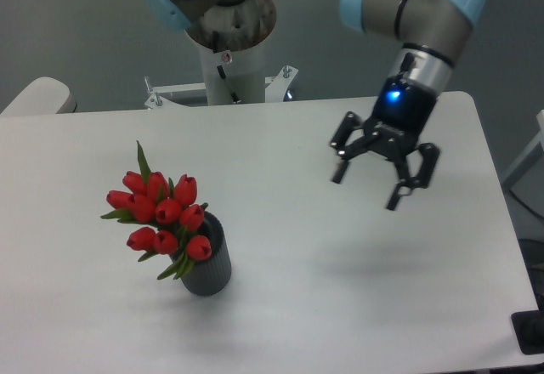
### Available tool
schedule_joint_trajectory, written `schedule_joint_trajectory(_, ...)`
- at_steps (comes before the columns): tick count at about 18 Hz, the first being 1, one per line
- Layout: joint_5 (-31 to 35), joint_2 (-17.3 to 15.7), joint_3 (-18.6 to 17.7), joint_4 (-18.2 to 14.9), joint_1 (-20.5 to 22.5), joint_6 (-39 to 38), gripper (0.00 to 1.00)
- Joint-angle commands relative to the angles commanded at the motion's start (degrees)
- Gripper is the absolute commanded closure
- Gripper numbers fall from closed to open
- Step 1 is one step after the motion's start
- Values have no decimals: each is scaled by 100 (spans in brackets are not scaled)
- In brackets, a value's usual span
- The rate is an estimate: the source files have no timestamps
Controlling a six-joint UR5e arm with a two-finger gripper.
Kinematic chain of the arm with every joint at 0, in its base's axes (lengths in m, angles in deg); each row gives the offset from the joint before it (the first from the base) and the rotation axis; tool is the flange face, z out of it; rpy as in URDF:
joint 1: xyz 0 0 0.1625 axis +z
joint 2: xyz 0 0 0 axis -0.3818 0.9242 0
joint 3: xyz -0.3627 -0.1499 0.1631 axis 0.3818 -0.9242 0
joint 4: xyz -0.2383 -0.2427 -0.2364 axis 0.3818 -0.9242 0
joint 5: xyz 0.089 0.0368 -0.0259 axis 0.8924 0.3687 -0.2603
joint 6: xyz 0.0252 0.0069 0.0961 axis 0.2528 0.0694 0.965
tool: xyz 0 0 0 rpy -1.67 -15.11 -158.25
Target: Insert the flowers into the vase
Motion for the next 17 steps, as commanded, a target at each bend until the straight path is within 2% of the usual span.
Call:
schedule_joint_trajectory(2, 696, 87, 421, -245, -228, 26, 0)
schedule_joint_trajectory(5, 1593, 298, 1159, -1079, -527, 35, 0)
schedule_joint_trajectory(9, 2587, 580, 1925, -1792, -835, 429, 0)
schedule_joint_trajectory(13, 3001, 624, 2050, -1943, -879, 1202, 0)
schedule_joint_trajectory(17, 3037, 607, 1979, -1925, -888, 1310, 0)
